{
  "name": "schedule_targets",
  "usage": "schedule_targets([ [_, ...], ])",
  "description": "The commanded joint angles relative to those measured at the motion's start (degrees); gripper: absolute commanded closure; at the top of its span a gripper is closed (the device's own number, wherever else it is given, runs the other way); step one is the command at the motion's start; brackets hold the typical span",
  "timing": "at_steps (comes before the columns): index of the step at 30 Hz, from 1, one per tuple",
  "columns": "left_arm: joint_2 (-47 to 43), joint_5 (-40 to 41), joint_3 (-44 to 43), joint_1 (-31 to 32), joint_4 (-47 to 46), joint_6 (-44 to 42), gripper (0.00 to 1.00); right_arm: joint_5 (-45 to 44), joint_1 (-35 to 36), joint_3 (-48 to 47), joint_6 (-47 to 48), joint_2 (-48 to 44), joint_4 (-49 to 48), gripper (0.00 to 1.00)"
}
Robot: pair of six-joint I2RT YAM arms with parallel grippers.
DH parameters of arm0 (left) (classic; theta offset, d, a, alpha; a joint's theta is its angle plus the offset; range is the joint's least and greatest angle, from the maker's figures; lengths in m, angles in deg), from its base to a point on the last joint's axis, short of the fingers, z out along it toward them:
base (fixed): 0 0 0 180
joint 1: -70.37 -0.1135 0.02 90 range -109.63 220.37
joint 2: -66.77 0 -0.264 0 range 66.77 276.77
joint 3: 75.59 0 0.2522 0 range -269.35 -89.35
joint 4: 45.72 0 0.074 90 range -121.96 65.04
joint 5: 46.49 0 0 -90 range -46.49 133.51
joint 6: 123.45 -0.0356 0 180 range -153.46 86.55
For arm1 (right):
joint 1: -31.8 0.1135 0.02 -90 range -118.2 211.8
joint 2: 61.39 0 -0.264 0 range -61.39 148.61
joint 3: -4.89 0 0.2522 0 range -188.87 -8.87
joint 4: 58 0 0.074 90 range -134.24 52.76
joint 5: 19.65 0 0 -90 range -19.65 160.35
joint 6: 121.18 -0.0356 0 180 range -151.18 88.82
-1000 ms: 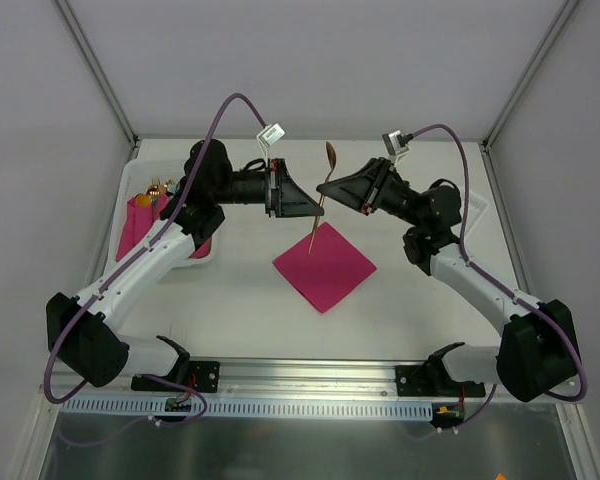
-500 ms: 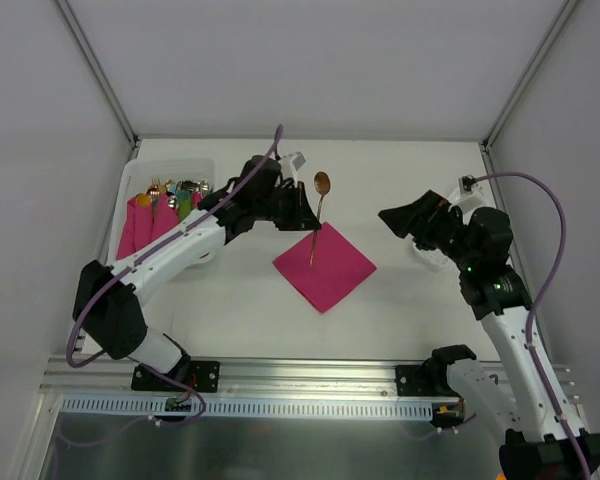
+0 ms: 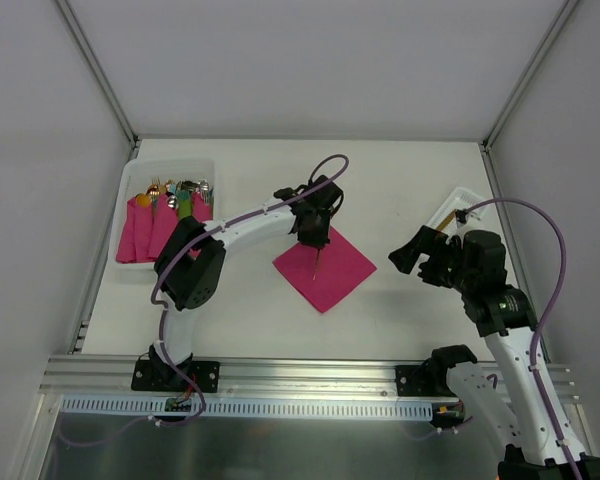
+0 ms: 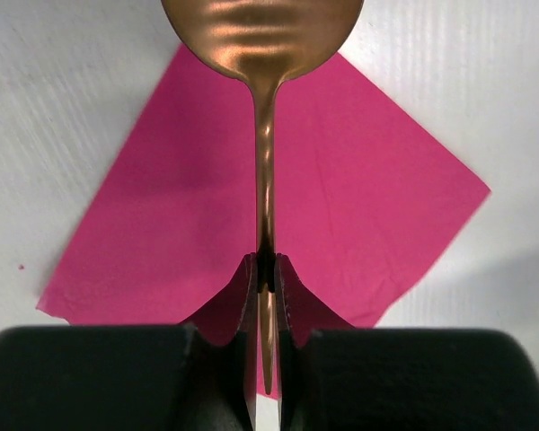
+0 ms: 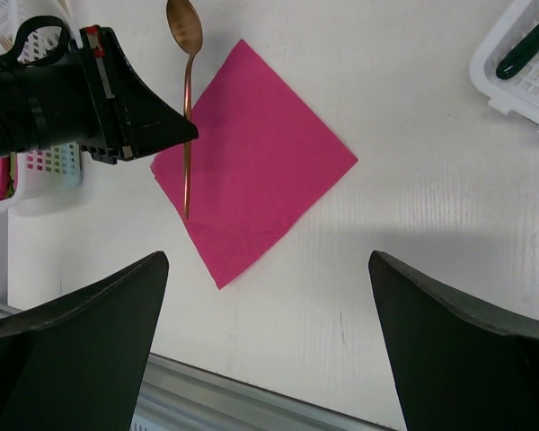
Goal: Place the utensils on the paper napkin and roll it up
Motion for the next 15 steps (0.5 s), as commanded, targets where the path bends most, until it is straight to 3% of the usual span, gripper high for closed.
schedule_targets([
  [1,0.6,3.2,-3.8,-0.2,2.1,-0.4,1.0,-0.6,0.0,0.2,1.8,0.6,0.7,0.02],
  [15,4.9,-1.0,-4.0,-0.4,2.3,5.3,1.0,-0.5,0.1,1.3,2.2,2.0,0.5,0.02],
])
